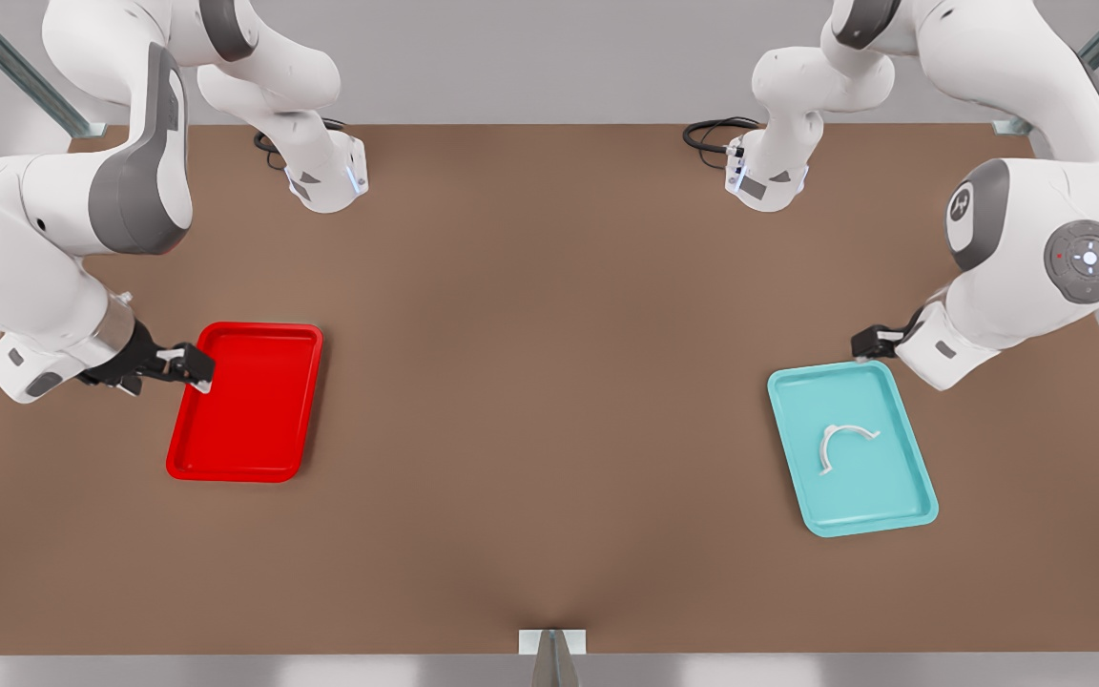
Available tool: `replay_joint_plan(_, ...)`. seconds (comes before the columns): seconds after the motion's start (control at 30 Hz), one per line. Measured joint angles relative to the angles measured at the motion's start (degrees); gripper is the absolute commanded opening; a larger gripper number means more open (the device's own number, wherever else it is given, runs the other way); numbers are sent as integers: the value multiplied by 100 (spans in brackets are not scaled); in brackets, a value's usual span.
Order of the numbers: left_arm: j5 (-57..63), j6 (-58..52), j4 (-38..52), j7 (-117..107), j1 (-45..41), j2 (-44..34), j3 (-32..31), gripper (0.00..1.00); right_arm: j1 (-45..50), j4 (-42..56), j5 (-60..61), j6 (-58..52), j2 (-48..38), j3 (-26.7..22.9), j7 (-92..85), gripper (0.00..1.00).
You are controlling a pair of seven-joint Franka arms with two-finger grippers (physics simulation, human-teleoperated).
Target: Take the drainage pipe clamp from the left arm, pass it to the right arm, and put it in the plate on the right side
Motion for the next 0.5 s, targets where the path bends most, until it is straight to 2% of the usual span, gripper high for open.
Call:
replay_joint_plan(0.07,55,117,-111,-12,-31,104,140,100,-1,0,0,55,0,0,16,100)
replay_joint_plan(0.13,67,541,-740,-243,-7,149,514,100,-4,0,1,95,0,0,30,100)
replay_joint_plan(0.23,29,1615,-1896,-873,28,152,924,100,-8,0,4,134,0,0,49,100)
replay_joint_plan(0.37,-101,3404,-3380,-1987,16,181,1155,100,-9,0,6,163,0,0,69,100)
replay_joint_plan(0.5,-176,4856,-4052,-3199,40,410,1405,100,-12,0,12,178,0,0,86,100)
